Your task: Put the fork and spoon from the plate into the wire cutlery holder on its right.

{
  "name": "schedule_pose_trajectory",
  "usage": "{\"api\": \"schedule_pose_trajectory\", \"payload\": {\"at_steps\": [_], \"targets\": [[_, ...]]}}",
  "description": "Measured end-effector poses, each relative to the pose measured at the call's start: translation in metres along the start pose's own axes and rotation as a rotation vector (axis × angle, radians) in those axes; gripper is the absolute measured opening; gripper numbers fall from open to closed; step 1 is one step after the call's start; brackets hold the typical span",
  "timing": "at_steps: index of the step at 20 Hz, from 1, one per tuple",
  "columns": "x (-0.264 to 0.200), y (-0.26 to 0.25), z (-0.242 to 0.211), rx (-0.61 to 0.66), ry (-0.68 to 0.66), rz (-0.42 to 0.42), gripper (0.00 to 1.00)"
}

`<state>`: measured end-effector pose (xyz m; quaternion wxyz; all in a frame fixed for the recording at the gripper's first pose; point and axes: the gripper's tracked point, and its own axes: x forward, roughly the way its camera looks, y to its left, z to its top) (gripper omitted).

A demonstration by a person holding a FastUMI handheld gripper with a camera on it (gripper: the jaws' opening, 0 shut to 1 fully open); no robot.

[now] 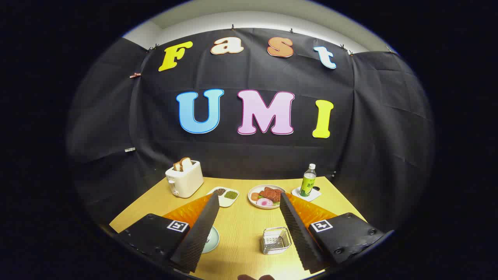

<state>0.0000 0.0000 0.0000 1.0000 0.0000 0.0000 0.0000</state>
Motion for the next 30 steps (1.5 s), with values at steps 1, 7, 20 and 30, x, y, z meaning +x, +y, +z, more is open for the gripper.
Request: {"api": "schedule_pose_trajectory", "payload": {"at_steps": [1,7,20,30], "targets": [[0.000,0.003,-0.003,-0.001,0.006,0.003,0.98],[0.006,0.008,-0.006,0.012,0.017,-0.021,0.98],[0.011,0.037,-0.015,-0.043,0.047,0.031,0.98],[0.037,0.086,-0.079,-0.030,0.278,0.127,0.98]]}}
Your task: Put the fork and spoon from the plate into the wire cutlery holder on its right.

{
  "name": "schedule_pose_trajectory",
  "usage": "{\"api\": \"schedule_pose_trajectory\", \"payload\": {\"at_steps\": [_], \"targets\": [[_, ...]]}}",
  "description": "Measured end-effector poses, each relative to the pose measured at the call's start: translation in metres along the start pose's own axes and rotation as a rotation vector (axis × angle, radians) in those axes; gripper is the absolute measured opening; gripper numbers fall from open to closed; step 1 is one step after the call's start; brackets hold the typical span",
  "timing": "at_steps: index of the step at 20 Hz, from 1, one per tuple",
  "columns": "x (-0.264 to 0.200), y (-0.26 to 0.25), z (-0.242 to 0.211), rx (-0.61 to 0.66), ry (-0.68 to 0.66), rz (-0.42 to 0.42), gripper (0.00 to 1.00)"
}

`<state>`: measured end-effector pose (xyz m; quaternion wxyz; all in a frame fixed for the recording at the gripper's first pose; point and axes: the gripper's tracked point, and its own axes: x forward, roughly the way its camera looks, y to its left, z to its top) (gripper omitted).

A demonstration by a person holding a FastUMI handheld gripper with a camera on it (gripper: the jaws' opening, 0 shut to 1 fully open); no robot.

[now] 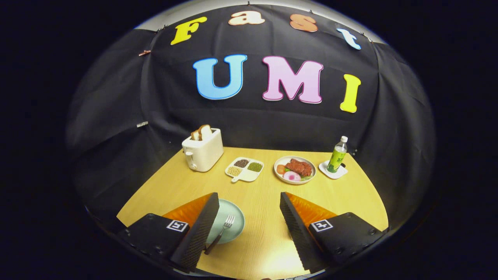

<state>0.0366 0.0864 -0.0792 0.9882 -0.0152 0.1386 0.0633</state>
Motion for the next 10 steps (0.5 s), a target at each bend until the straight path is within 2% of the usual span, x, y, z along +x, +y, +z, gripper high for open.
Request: {"api": "schedule_pose_trajectory", "payload": {"at_steps": [6,10], "targets": [[0.041,0.041,-0.056,-0.094,0.180,0.077,0.98],[0.064,0.060,-0.103,-0.082,0.334,0.103,0.98]]}}
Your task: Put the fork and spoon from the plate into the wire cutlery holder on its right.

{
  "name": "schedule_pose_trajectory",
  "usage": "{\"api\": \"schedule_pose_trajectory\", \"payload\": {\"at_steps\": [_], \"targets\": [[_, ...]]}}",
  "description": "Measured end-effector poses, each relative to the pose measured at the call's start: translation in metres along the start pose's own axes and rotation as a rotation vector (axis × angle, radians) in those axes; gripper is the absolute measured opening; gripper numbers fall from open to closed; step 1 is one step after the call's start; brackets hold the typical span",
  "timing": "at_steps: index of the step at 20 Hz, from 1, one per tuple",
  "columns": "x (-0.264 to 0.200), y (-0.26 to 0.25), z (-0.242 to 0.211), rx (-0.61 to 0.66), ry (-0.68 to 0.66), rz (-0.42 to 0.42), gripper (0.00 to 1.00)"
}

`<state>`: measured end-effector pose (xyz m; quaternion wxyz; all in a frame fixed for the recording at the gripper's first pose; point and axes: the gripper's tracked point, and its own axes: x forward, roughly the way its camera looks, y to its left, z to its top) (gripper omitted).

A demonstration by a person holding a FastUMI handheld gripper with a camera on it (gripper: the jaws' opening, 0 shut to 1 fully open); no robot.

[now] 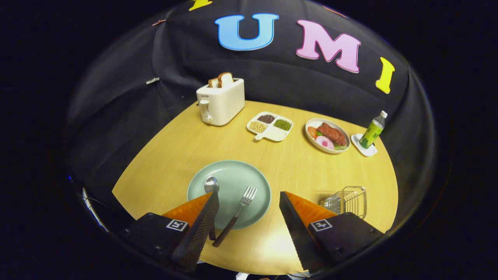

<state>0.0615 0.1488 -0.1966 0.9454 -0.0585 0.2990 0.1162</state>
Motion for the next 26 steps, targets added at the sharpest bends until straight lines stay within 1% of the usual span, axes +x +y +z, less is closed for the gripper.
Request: {"api": "schedule_pose_trajectory", "payload": {"at_steps": [2,5,7,8,10,13,15,16,18,19,20,21,22,24,26], "targets": [[0.019,0.004,-0.013,0.000,0.063,0.004,0.97],[0.040,0.012,-0.033,-0.005,0.156,0.020,0.94],[0.051,0.014,-0.046,0.004,0.220,0.023,0.88],[0.056,0.017,-0.051,0.014,0.247,0.028,0.82],[0.064,0.018,-0.056,0.019,0.287,0.032,0.78],[0.076,0.018,-0.073,0.012,0.371,0.030,0.78],[0.080,0.020,-0.083,0.038,0.429,0.033,0.70],[0.083,0.020,-0.088,0.042,0.453,0.028,0.60],[0.085,0.022,-0.097,0.046,0.510,0.038,0.53],[0.087,0.022,-0.099,0.051,0.535,0.040,0.54],[0.088,0.021,-0.104,0.058,0.558,0.037,0.48],[0.091,0.019,-0.099,0.066,0.548,0.030,0.43],[0.092,0.019,-0.098,0.070,0.559,0.032,0.32],[0.092,0.017,-0.094,0.081,0.568,0.042,0.17],[0.095,0.023,-0.096,0.074,0.572,0.104,0.10]]}}
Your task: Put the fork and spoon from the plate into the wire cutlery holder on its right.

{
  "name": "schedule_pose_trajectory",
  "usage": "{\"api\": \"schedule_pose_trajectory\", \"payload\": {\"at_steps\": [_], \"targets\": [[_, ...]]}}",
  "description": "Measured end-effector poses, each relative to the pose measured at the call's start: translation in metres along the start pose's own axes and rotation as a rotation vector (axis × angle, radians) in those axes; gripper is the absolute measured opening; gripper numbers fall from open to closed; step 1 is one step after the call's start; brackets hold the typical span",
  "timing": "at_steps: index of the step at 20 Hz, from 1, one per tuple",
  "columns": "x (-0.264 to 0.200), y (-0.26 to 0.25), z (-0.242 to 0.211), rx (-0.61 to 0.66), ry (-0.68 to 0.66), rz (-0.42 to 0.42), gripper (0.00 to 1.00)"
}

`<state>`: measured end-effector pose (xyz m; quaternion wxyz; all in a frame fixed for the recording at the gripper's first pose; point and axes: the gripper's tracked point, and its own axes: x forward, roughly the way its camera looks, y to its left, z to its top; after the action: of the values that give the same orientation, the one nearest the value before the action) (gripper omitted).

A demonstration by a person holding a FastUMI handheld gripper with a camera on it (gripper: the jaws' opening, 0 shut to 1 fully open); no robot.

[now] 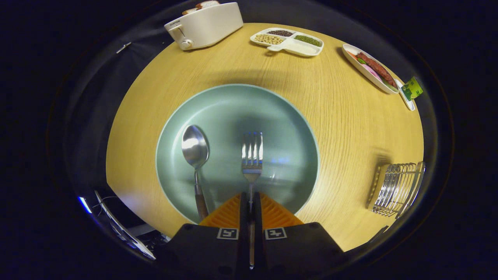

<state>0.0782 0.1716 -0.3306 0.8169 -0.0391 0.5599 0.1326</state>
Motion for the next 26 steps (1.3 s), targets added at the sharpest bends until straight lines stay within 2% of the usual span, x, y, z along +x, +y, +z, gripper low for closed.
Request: {"api": "schedule_pose_trajectory", "payload": {"at_steps": [1,4,10,14,20,26], "targets": [[0.002,-0.001,-0.002,-0.033,0.001,0.007,0.07],[-0.008,-0.006,-0.003,-0.099,-0.002,0.007,0.06],[-0.047,-0.008,0.012,-0.008,-0.054,0.077,0.06],[-0.095,-0.025,0.014,0.015,-0.075,0.113,0.06],[-0.167,-0.111,0.001,-0.023,-0.071,0.053,0.06],[-0.186,-0.202,-0.029,-0.105,0.086,-0.018,0.06]]}}
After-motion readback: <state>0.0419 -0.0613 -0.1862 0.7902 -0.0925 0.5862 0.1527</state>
